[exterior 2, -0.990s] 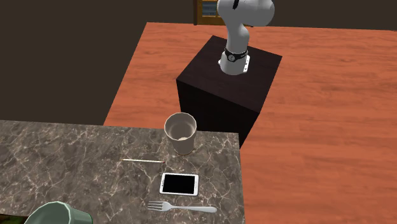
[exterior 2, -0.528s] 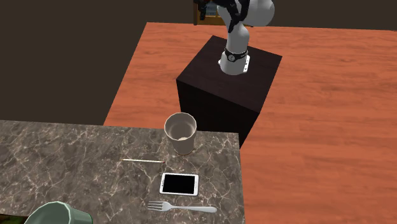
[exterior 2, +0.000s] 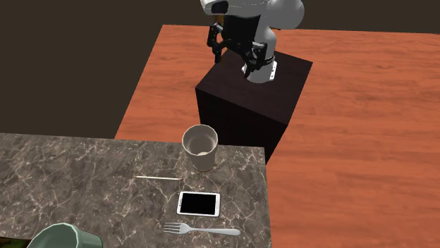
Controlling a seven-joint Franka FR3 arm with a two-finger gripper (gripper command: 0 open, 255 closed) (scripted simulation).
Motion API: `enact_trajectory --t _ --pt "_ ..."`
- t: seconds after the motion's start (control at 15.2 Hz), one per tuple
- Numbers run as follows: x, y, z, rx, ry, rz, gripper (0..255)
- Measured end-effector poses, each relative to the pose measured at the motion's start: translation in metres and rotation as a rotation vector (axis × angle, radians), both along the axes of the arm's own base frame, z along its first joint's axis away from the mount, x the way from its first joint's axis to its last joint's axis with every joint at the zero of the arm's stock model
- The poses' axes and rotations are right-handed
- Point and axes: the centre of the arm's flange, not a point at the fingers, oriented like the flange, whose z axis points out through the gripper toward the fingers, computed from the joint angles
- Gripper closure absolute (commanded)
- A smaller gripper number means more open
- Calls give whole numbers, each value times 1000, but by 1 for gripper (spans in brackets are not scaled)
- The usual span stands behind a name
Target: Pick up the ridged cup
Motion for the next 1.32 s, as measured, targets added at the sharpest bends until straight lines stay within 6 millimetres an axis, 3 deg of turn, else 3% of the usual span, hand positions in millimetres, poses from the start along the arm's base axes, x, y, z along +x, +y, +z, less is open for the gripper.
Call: enact_trajectory --t 1.06,1.32 --pt "158 24 -145 -5 26 -89 0" --pt "172 27 -166 -6 29 -97 0"
